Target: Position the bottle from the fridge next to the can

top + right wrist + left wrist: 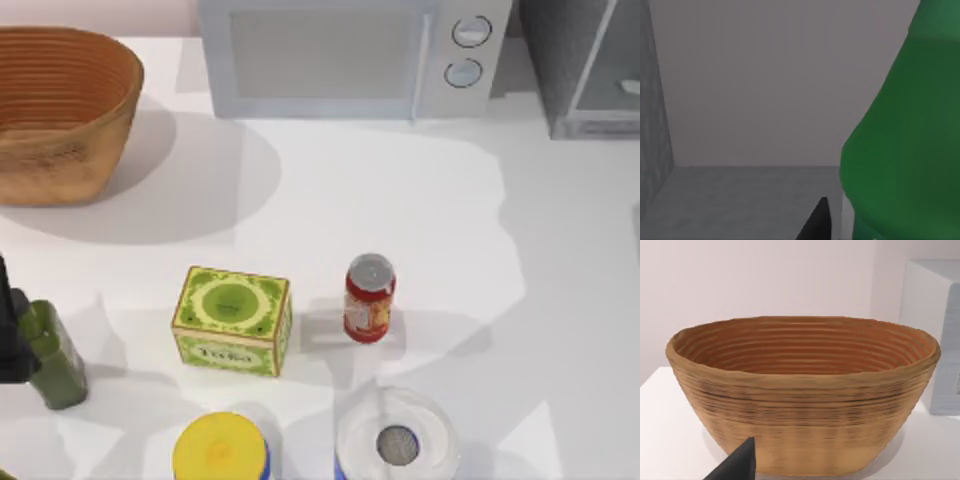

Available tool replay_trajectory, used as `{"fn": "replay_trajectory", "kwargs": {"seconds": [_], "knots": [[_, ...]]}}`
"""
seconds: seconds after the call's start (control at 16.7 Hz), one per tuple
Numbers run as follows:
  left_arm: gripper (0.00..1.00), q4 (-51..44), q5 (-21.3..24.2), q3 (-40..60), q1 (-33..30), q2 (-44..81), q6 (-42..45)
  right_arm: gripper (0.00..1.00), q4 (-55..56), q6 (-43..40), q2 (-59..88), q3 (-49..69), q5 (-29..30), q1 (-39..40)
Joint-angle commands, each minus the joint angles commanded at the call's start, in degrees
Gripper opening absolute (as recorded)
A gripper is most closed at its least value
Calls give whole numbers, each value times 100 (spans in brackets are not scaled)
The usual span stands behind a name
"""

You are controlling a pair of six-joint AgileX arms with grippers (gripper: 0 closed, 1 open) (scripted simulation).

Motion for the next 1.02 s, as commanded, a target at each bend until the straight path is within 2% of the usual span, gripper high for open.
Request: {"fn": "replay_trajectory", "kwargs": {"seconds": [0.42,0.78,1.02], "knots": [[100,0,0,0,0,0,0,0,-20,9,-25,2,-1,-18],[100,0,0,0,0,0,0,0,-781,20,-615,154,-10,-17],[100,0,0,0,0,0,0,0,-875,15,-697,181,-11,-18]]}}
